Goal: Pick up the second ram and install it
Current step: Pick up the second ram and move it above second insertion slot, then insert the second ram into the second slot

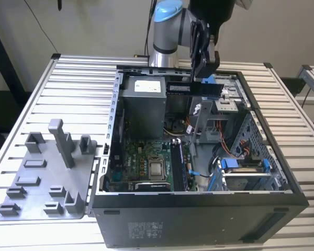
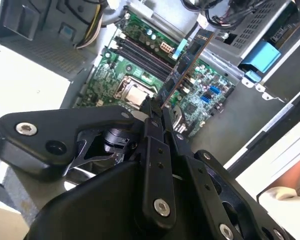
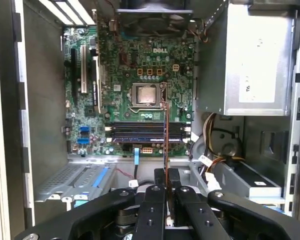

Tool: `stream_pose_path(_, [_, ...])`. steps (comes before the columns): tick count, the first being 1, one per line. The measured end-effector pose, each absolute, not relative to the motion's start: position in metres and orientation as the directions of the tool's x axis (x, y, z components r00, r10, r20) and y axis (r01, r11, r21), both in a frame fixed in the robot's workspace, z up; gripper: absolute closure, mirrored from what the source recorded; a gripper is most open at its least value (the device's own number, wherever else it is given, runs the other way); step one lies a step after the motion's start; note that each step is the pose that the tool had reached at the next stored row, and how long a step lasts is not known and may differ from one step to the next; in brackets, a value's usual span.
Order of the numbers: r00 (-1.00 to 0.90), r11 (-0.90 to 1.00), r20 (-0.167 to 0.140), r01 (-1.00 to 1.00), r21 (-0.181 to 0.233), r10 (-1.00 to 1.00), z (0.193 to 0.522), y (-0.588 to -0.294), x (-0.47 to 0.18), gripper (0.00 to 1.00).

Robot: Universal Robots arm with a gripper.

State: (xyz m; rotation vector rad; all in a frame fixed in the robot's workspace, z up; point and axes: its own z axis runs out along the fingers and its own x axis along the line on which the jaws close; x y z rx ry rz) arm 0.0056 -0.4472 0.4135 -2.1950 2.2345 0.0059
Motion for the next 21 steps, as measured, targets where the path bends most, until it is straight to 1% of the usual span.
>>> stream_pose_path(10, [-0.018,0.018,-0.01,-1.0,-0.004,-1.0,0.413,-0.42,0.006,0.86])
stream_pose_path(21, [-0.018,0.018,-0.01,-1.0,-0.004,-1.0,0.413,-0.419,0.006,0.86])
